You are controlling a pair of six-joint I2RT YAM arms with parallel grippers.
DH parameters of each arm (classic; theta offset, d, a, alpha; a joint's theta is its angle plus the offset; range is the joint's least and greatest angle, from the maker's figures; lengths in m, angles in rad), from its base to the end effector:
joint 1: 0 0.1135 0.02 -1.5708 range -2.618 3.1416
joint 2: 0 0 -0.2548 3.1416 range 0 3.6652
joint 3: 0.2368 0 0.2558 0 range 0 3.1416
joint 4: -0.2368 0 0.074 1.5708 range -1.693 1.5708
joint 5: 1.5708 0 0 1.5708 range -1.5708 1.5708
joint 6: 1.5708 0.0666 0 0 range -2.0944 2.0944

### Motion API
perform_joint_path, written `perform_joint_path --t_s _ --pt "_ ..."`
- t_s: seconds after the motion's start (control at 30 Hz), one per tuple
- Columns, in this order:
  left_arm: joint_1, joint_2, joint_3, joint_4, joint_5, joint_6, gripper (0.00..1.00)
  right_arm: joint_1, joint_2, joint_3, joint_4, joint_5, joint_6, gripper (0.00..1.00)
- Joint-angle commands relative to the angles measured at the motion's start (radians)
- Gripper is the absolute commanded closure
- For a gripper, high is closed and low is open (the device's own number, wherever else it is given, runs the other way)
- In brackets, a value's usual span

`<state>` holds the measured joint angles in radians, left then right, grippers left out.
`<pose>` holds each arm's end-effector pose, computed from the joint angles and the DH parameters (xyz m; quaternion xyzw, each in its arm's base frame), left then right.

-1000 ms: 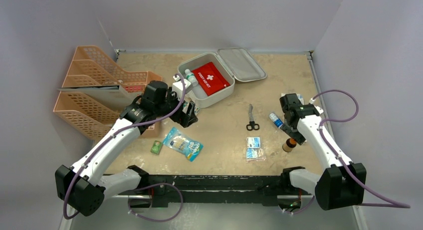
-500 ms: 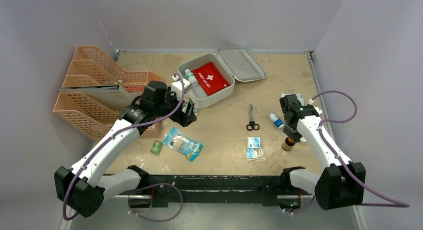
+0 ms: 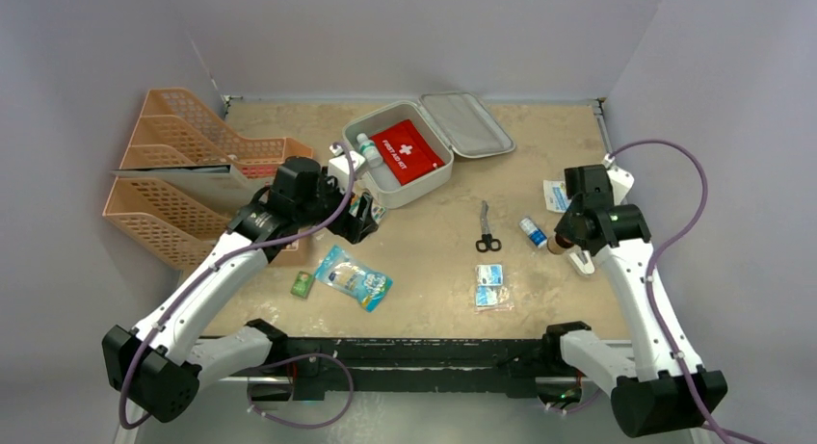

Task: Organize the medicine kit
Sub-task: Pick up the pill bottle at the center of the board.

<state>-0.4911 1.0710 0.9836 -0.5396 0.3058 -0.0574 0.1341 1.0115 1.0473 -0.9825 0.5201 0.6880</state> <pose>0.2217 -0.1413 0.2945 0.2570 0.8448 -0.2523 0.3957 0.2107 -0.0050 0.2914 0.3274 0.8631 -0.1058 0.3698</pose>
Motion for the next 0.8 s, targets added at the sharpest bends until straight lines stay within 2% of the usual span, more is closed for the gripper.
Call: perform_joint_path --t_s 0.0,0.2,0.4,0.5,0.67,0.77 --pt "0.002 -0.035 -0.008 0.048 0.025 0.003 0.23 -0.004 -0.035 0.069 0.138 -0.263 -0.289 1.0" --pt "0.002 -0.03 -0.019 0.142 0.235 -0.033 0.22 -0.002 -0.003 0.09 0.275 -0.75 -0.367 1.0" --pt "0.002 0.048 0.054 0.164 0.409 -0.052 0.21 0.018 0.071 0.069 0.484 -1.172 -0.303 1.0" --pt "0.002 0.11 0.072 0.2 0.52 -0.07 0.2 0.076 0.137 0.098 0.555 -1.287 -0.283 1.0" --pt "0.002 0.219 0.132 0.177 0.653 -0.055 0.17 0.197 0.215 0.152 0.637 -1.39 -0.267 1.0" --pt "0.001 0.243 0.147 0.186 0.718 -0.054 0.16 0.228 0.236 0.155 0.738 -1.449 -0.214 1.0"
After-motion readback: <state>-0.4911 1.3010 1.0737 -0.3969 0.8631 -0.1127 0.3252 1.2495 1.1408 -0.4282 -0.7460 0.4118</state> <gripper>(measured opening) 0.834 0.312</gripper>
